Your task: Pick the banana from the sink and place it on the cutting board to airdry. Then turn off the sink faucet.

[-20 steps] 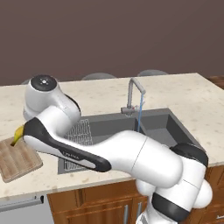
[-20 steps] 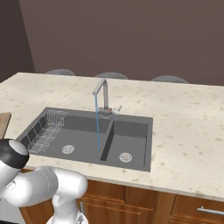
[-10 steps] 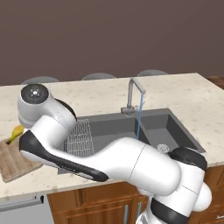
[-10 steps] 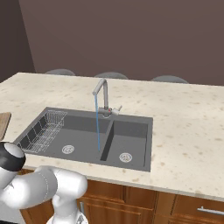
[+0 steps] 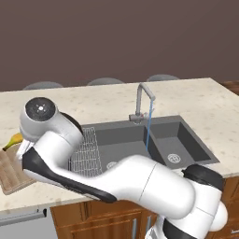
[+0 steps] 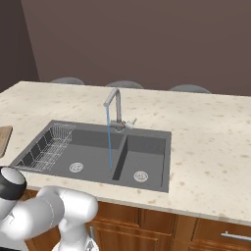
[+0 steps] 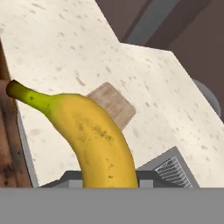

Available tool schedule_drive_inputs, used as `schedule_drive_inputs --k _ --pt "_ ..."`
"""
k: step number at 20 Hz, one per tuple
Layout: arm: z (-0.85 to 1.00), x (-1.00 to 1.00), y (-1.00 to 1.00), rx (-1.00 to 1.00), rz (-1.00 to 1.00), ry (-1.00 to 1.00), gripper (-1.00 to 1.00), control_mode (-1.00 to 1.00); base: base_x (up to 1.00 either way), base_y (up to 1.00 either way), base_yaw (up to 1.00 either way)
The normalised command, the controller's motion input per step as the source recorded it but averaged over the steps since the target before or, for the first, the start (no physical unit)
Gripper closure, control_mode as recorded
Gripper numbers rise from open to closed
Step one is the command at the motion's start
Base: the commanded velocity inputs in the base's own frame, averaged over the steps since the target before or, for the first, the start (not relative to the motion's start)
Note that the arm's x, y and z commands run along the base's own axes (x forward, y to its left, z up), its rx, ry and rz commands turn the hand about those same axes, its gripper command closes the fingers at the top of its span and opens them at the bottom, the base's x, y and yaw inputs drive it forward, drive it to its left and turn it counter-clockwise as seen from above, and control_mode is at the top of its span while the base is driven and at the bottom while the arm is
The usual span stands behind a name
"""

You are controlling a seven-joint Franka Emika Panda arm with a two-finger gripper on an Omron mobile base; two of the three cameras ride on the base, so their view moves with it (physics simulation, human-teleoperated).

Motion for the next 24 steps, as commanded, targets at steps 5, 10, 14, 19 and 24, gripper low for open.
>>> schedule_drive_inputs --k 5,10,14,19,24 --pt "0.00 -0.29 -0.18 0.16 -0.06 0.00 1.00 -1.00 0.00 0.00 0.00" --pt "-0.03 -0.27 -0.20 0.08 -0.08 0.03 1.00 -1.00 0.00 0.00 0.00" --pt "-0.06 -0.15 -0.15 0.05 -0.11 0.04 1.00 -1.00 0.00 0.00 0.00" --pt "-0.06 0.04 -0.01 0.05 -0.09 0.05 1.00 -1.00 0.00 0.00 0.00" --pt "-0.07 0.14 0.00 0.08 -0.08 0.16 1.00 -1.00 0.00 0.00 0.00"
